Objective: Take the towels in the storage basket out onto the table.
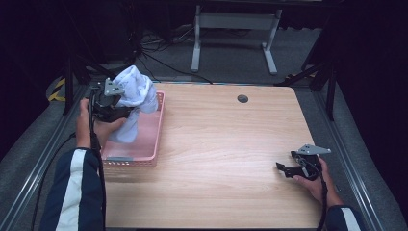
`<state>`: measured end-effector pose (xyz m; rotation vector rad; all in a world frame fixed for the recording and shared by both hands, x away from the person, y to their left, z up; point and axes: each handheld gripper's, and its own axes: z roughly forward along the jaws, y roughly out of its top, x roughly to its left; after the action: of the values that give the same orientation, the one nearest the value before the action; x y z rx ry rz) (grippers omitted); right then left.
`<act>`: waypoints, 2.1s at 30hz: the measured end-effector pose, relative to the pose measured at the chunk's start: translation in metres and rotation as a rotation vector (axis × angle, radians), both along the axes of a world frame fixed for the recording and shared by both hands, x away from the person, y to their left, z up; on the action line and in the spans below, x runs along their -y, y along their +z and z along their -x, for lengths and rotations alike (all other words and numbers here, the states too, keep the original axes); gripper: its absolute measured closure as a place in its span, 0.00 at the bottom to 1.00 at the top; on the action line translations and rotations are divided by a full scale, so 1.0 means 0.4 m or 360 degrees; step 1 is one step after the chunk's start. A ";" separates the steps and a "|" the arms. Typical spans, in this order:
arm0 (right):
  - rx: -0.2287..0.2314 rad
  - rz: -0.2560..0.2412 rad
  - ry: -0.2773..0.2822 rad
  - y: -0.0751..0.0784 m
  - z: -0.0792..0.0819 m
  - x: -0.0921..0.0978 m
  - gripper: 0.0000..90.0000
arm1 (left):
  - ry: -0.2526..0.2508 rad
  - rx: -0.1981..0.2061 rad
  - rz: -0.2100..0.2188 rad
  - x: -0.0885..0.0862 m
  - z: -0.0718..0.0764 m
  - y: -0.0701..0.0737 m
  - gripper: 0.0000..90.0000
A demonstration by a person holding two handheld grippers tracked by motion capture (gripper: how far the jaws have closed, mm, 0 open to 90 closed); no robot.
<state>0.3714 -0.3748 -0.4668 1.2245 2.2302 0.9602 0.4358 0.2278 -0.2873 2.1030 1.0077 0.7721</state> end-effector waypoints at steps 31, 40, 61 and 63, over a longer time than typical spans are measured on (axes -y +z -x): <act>-0.0004 0.0001 0.0007 0.000 0.000 0.000 0.18 | -0.0948 -0.0404 -0.0173 0.588 0.093 -0.250 0.58; -0.0002 0.0005 0.0006 0.000 0.000 0.000 0.18 | -0.0950 -0.0436 -0.0106 0.606 0.100 -0.294 0.23; 0.0049 -0.0096 0.0390 0.076 0.060 -0.130 0.33 | -0.0835 -0.0113 0.0045 0.475 0.218 -0.203 0.19; 0.0051 -0.0100 0.0469 0.082 0.073 -0.156 0.33 | -0.0862 -0.0163 0.0054 0.466 0.231 -0.221 0.20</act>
<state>0.3422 -0.3124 -0.4339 0.9124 2.4149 1.1578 0.3436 0.0414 -0.3755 2.2514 0.4517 0.3742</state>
